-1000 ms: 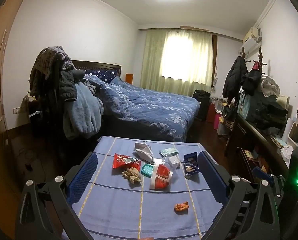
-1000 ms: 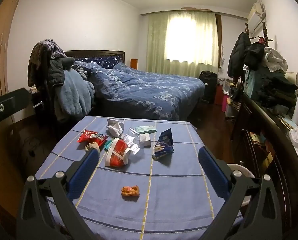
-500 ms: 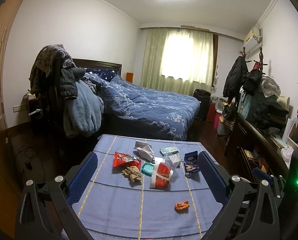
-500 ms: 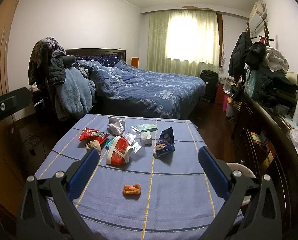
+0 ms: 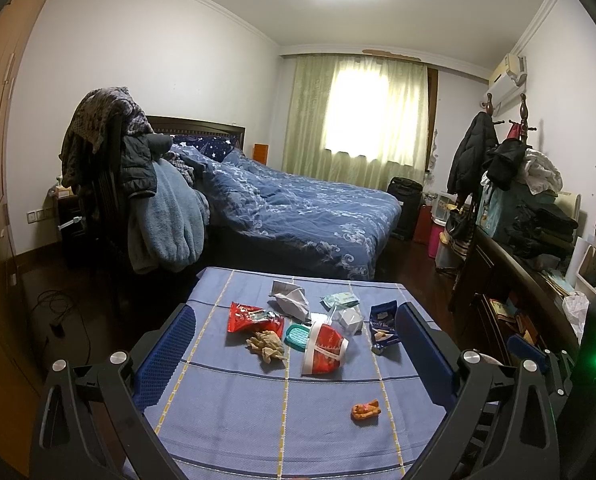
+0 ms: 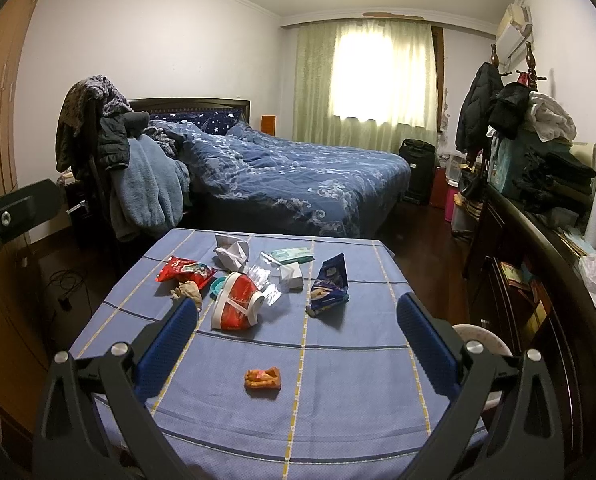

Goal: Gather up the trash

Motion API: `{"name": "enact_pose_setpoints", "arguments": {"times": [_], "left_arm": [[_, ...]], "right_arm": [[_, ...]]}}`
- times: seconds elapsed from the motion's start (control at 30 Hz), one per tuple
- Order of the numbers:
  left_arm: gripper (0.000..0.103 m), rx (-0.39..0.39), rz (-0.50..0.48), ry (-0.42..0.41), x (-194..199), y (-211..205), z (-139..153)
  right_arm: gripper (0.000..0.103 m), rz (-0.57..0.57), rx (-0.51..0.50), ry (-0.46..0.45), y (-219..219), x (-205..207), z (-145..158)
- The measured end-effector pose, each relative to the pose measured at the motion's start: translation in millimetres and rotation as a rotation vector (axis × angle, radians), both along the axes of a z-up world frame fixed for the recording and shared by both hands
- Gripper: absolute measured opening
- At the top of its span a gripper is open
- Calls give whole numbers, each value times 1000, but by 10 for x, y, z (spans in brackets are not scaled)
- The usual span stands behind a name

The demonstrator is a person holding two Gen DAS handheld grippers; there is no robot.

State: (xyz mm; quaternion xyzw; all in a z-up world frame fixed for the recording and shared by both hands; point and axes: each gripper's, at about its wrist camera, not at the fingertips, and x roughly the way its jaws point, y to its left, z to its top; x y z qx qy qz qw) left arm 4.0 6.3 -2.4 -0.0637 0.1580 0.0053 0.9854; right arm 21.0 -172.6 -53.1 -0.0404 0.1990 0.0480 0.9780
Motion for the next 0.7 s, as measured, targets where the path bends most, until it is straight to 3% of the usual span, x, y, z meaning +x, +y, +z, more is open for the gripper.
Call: {"name": "enact_pose_setpoints", "arguments": {"times": [0.47, 0.7], "left_arm": [[99, -4, 13, 4, -28, 72, -107], [99, -6, 18, 5, -52, 87, -112]], "right_arm": [[100, -71, 15, -12, -167, 22, 65], [100, -141, 49, -68, -414, -89, 280]]}}
